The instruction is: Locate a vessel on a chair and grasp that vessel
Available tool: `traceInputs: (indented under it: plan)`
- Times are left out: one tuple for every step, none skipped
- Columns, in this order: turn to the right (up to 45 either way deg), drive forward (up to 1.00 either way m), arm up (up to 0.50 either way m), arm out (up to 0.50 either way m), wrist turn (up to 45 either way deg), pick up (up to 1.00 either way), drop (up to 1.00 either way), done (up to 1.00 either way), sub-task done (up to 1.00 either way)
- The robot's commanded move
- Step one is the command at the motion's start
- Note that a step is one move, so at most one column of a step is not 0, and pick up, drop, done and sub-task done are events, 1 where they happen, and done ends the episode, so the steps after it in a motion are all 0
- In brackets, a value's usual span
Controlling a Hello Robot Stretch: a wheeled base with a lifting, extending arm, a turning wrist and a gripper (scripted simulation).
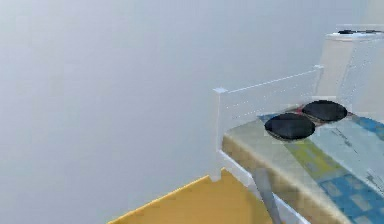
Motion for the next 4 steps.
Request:
traceInputs:
  plan:
    - [-18.0, 0.00, 0.00, 0.00, 0.0, 0.00, 0.00, 0.00, 0.00]
    - [0.0, 0.75, 0.00, 0.00, 0.0, 0.00, 0.00, 0.00, 0.00]
    - [45.0, 0.00, 0.00, 0.00, 0.0, 0.00, 0.00, 0.00, 0.00]
    - [45.0, 0.00, 0.00, 0.00, 0.0, 0.00, 0.00, 0.00, 0.00]
